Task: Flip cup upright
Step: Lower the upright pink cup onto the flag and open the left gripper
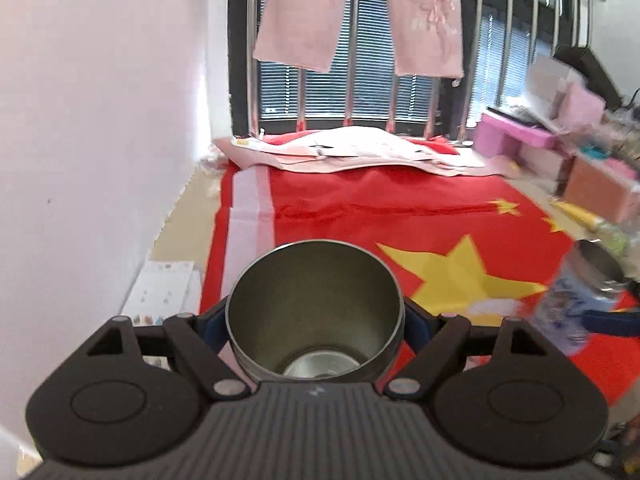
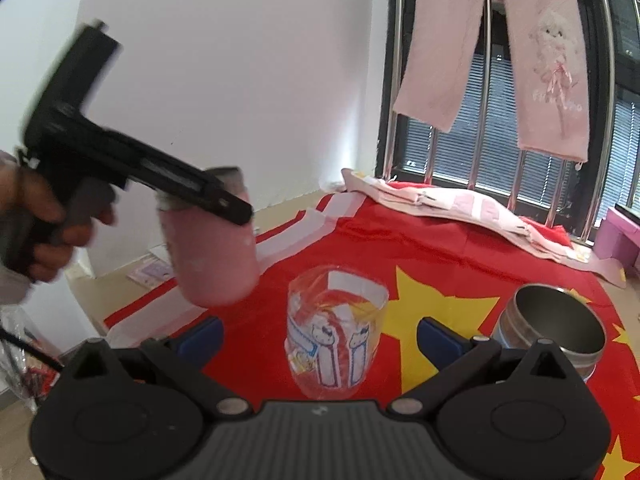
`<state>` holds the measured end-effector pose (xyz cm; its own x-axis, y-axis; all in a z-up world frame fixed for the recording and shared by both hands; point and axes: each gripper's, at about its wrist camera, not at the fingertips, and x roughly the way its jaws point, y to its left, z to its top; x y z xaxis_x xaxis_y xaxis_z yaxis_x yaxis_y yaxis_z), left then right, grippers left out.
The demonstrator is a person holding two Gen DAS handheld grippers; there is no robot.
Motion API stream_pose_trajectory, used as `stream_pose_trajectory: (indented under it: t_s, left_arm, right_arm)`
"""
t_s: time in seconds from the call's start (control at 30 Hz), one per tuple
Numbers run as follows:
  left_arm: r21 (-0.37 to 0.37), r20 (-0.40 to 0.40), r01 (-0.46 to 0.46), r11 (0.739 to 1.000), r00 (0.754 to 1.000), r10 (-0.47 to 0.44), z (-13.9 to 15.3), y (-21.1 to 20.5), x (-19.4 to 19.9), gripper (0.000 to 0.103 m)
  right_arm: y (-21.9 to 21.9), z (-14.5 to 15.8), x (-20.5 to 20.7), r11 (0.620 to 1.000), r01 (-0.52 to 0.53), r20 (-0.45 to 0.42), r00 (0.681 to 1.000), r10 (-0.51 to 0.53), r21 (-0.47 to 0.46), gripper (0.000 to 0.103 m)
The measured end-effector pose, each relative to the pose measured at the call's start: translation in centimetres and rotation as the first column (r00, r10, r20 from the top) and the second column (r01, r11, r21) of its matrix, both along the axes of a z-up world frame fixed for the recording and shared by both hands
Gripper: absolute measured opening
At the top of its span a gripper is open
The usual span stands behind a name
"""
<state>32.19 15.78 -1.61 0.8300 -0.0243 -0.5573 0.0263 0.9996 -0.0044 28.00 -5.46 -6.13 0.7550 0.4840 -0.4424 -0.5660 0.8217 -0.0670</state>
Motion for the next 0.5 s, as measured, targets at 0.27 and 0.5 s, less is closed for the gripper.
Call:
stream_pose_trajectory:
  t_s: [0.27, 0.5]
  left_arm:
    - [0.068, -0.021, 0.011, 0.998, 1.0, -0.009, -2.7, -0.5, 2.3, 0.086]
    - [0.053, 0.043, -0.015, 0.999, 0.999, 0.012, -2.3, 0.1, 1.2, 0.103]
  right_arm:
    - [0.1, -0.7, 0.6, 0.999, 0.034, 0.021, 0.999, -0.034, -0.008, 0.103]
    - [-0.3, -0.6, 0.0, 0.998, 0.066, 0.038, 0.997, -0.066, 0.017, 0.103]
